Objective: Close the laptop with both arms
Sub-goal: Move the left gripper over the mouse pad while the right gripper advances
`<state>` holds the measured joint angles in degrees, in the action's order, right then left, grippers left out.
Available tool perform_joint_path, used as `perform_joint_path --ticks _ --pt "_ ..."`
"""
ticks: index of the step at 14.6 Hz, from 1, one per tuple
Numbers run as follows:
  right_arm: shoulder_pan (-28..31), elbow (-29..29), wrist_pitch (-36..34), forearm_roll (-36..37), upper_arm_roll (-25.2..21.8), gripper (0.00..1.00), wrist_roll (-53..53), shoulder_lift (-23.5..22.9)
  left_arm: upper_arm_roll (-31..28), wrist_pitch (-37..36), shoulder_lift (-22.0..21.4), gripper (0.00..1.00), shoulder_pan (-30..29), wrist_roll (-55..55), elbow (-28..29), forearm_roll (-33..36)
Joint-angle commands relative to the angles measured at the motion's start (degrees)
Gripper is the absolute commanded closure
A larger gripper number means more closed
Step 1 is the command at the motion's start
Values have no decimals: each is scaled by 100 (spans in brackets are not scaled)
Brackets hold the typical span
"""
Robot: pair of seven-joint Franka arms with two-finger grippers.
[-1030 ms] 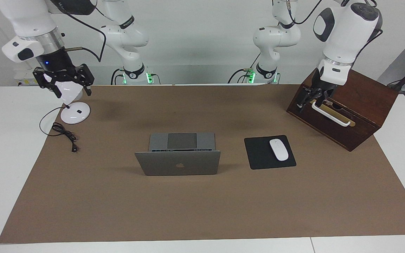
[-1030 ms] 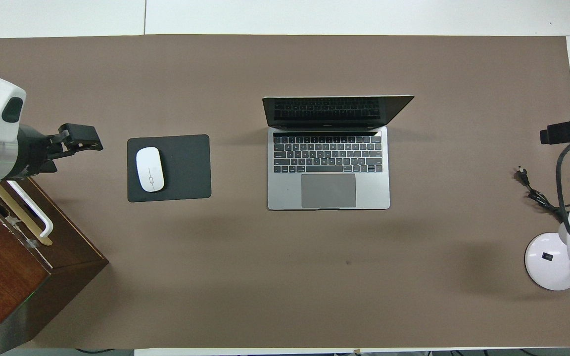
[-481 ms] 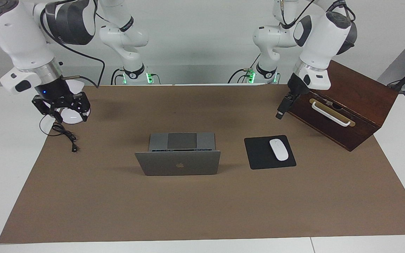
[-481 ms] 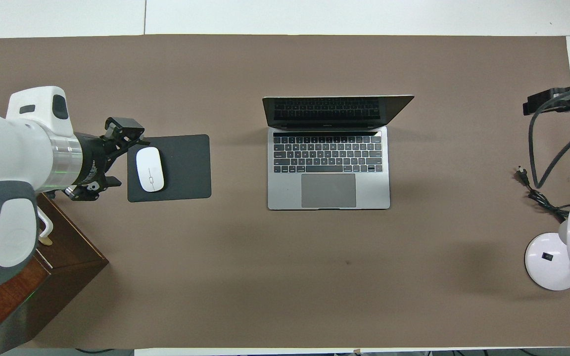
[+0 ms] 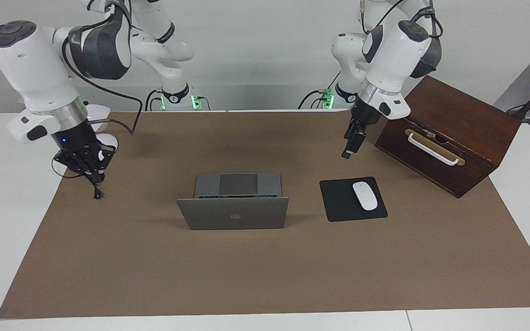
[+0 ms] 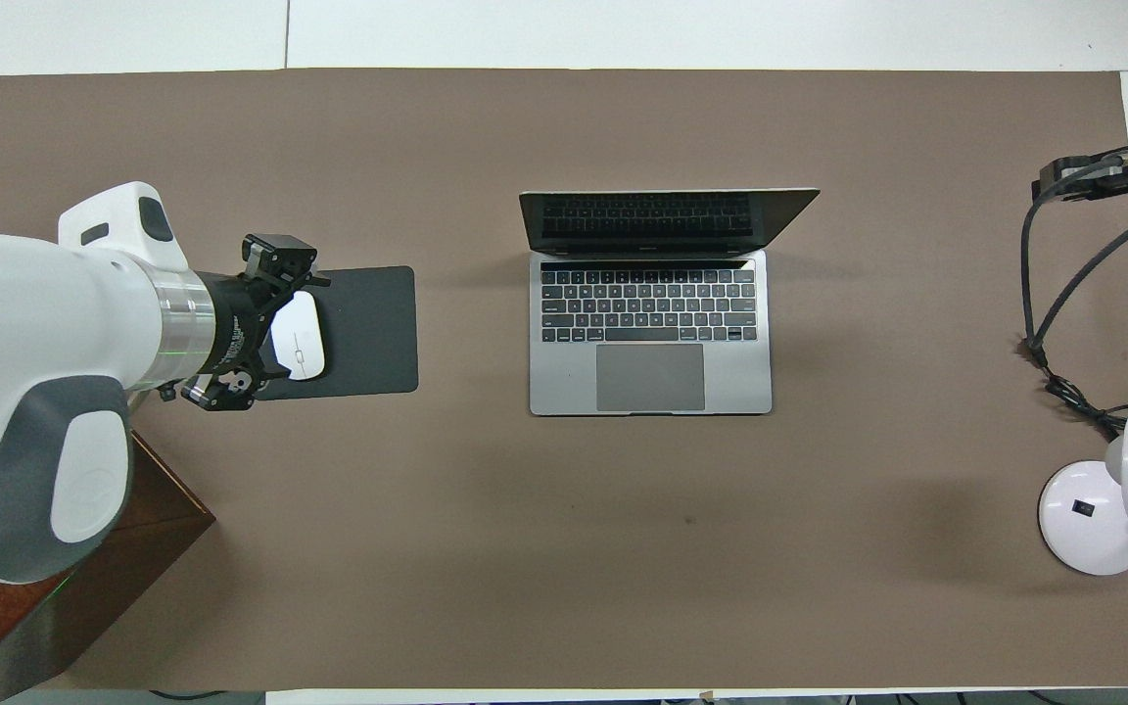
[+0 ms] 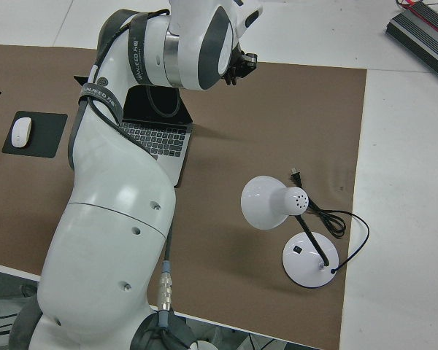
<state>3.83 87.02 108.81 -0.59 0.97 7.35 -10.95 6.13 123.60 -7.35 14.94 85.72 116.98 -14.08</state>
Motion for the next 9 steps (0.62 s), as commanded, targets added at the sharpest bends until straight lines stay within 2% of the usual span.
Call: perform_joint_path --ticks 1,3,7,8,9 --pt "-84 -746 -106 173 0 100 92 -512 -77 786 -179 0 465 1047 561 -410" --pt "-198 -1167 -123 252 0 100 -13 -828 -77 1269 -118 0 554 1595 773 -446" --pt "-470 -1836 -141 366 -9 100 -522 -1408 -77 1631 40 0 616 1965 896 -919" --pt "-549 -2029 -141 410 -9 100 -619 -1566 -77 1762 179 7 651 2192 931 -1225" --pt "-611 -2161 -106 471 -9 100 -690 -1690 -77 1990 268 30 651 2403 967 -1576"
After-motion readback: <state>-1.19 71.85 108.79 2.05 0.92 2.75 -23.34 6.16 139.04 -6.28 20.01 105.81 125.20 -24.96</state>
